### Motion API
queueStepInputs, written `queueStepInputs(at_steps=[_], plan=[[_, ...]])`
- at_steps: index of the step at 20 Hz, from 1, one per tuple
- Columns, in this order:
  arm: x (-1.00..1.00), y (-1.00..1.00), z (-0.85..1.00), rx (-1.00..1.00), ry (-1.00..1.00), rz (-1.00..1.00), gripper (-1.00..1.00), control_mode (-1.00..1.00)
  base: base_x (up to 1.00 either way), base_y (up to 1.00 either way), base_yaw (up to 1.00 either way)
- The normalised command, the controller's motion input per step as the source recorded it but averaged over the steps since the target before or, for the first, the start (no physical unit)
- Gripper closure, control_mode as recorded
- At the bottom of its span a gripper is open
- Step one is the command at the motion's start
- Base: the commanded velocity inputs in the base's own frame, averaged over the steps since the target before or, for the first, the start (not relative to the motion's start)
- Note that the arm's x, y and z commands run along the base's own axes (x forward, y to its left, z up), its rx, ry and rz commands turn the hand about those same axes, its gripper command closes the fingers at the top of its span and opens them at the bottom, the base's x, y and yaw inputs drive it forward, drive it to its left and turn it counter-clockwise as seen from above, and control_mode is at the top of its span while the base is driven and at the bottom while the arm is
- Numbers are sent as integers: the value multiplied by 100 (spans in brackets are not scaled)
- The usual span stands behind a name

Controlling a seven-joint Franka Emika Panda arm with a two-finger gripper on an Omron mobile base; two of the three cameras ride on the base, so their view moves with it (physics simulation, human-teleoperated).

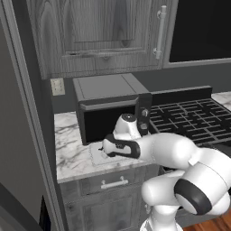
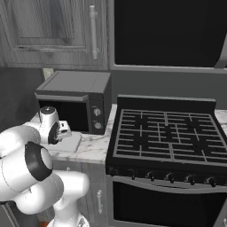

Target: Take the eggplant and bell pepper out of the freezer and place them in the tupperware container on the counter. Then put the tupperware containing the vegetables back in the freezer.

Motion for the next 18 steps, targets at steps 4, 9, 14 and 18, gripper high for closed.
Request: queueStepInputs(at_steps=[4, 9, 14, 18], plan=[[0, 6, -2, 0, 0, 0, -100, -100, 0, 0, 0], [0, 4, 0, 0, 0, 1, -100, -100, 0, 0, 0], [-1, 0, 11, 0, -3, 2, -100, -100, 0, 0, 0], [-18, 0, 45, 0, -12, 0, -100, -100, 0, 0, 0]])
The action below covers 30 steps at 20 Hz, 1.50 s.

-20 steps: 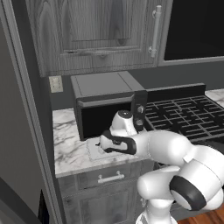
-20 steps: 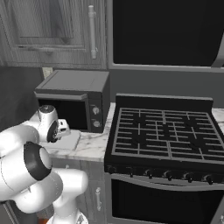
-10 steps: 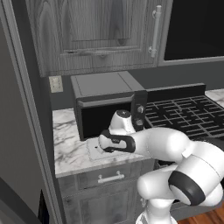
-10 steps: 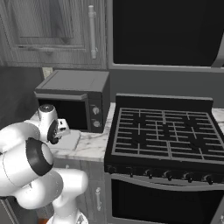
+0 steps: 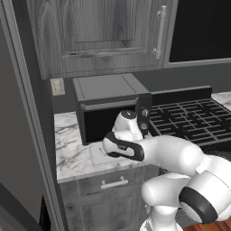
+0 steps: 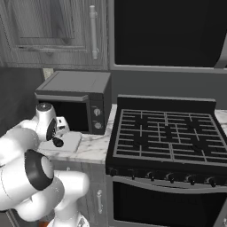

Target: Take the eggplant and bell pepper out of the freezer and place them in the tupperware container on the counter. Then put the tupperware containing the vegetables back in the freezer.

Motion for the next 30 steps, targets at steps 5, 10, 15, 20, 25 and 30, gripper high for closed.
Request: queueStepInputs(at_steps=[5, 10, 15, 20, 25, 30], plan=[[-43, 0, 78, 0, -9, 0, -100, -100, 0, 0, 0], [-68, 0, 75, 2, -8, 0, -100, -100, 0, 0, 0], [-69, -9, 70, 7, -1, -2, -100, -100, 0, 0, 0], [-50, -39, 69, 5, 0, -13, -100, -100, 0, 0, 0], [-8, -50, 88, 0, 2, -22, -100, -100, 0, 0, 0], [-11, -53, 98, 0, 9, -25, -100, -100, 0, 0, 0]])
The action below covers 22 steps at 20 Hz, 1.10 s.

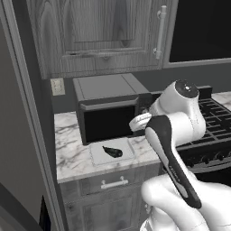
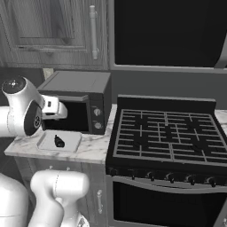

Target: Take the eggplant and bell pepper out of the freezer and place them in the tupperware container on the counter. Then put the tupperware containing the vegetables back in the freezer.

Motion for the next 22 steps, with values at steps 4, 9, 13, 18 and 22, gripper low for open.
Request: queueStepInputs(at_steps=[4, 9, 13, 18, 22], plan=[[-28, -59, 80, 0, 12, -22, -100, -100, 0, 0, 0], [-25, -30, 38, 0, 6, -17, -100, -100, 0, 0, 0], [-58, 0, 0, 0, -10, -3, -100, -100, 0, 0, 0], [-62, -1, 13, 5, -7, 0, -100, -100, 0, 0, 0], [-39, -3, 1, 8, -3, 2, -100, -100, 0, 0, 0]])
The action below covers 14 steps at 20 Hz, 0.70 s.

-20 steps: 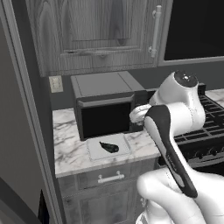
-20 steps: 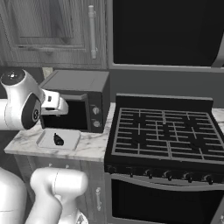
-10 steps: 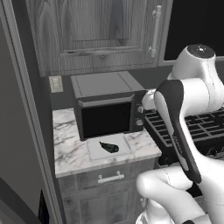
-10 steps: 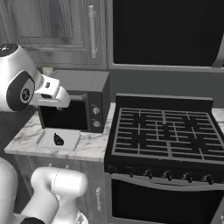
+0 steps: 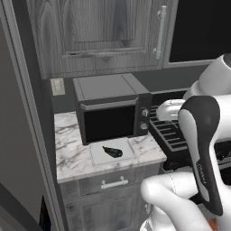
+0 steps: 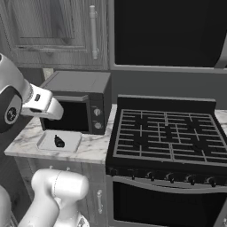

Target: Take the eggplant and bell pepper out of the freezer and place them in the tupperware container on the counter. Then put the tupperware containing the vegetables back in the freezer.

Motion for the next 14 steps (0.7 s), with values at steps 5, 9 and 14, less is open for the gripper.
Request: queueStepInputs(at_steps=[5, 9, 14], plan=[[-43, -6, 4, 3, 0, 3, -100, -100, 0, 0, 0], [-22, 0, 8, 0, 0, 0, -100, -100, 0, 0, 0], [-2, 0, 1, 0, 3, 0, -100, -100, 0, 0, 0]])
